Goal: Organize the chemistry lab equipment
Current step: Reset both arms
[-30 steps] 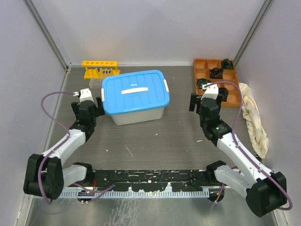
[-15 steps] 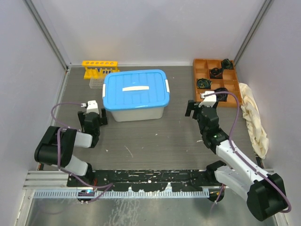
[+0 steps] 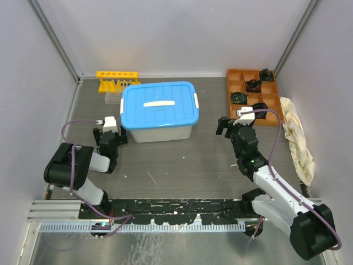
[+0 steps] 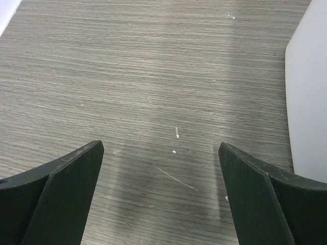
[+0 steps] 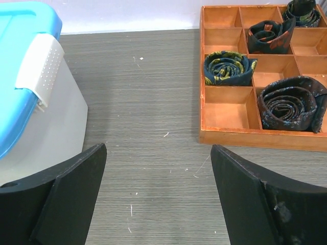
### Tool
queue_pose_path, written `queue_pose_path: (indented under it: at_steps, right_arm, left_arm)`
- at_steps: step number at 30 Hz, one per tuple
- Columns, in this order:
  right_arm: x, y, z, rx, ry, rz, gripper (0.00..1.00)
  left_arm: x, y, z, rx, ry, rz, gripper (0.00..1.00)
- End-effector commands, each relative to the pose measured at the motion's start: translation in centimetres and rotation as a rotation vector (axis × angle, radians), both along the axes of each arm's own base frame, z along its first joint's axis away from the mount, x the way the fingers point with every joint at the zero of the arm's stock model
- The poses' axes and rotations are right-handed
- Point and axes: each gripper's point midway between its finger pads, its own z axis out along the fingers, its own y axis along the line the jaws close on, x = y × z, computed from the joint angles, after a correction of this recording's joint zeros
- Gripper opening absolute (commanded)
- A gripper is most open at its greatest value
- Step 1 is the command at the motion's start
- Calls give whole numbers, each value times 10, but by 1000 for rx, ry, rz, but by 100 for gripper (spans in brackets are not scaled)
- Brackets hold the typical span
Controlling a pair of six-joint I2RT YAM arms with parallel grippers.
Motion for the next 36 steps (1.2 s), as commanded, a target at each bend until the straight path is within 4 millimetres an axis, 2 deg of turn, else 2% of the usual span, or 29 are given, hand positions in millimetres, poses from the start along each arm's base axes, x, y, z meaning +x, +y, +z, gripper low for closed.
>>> queue_pose_path:
  at_steps: [1,10,17,20,22,26,29,32,36]
  right_arm:
    - [5,-3,8,17,-43,-25,88]
    - [13,-8,-7,-46,-72,-48,87]
    - [33,11,-8,-145,-141,52,87]
    - [37,11,-4,-164,-163,50,87]
    - [39,6,-7,-187,-169,53,87]
    - [48,-16,-31,-158,-109,4,84]
    - [49,-42,-40,-182,-68,-97,84]
    - [47,-54,-44,-208,-45,-117,84]
    - [47,-60,-71,-191,13,-122,85]
  left_arm:
    - [16,-2,33,-2,-120,3,98]
    - [17,-2,33,-1,-122,3,98]
    - [16,-2,33,0,-119,2,98]
    - [16,-2,33,1,-119,2,98]
    - [16,-2,33,0,-119,3,98]
    - [16,-2,33,0,-120,2,98]
    - [16,-2,33,0,-119,3,98]
    - [16,-2,33,0,-120,2,98]
    - [16,-1,33,0,-120,3,98]
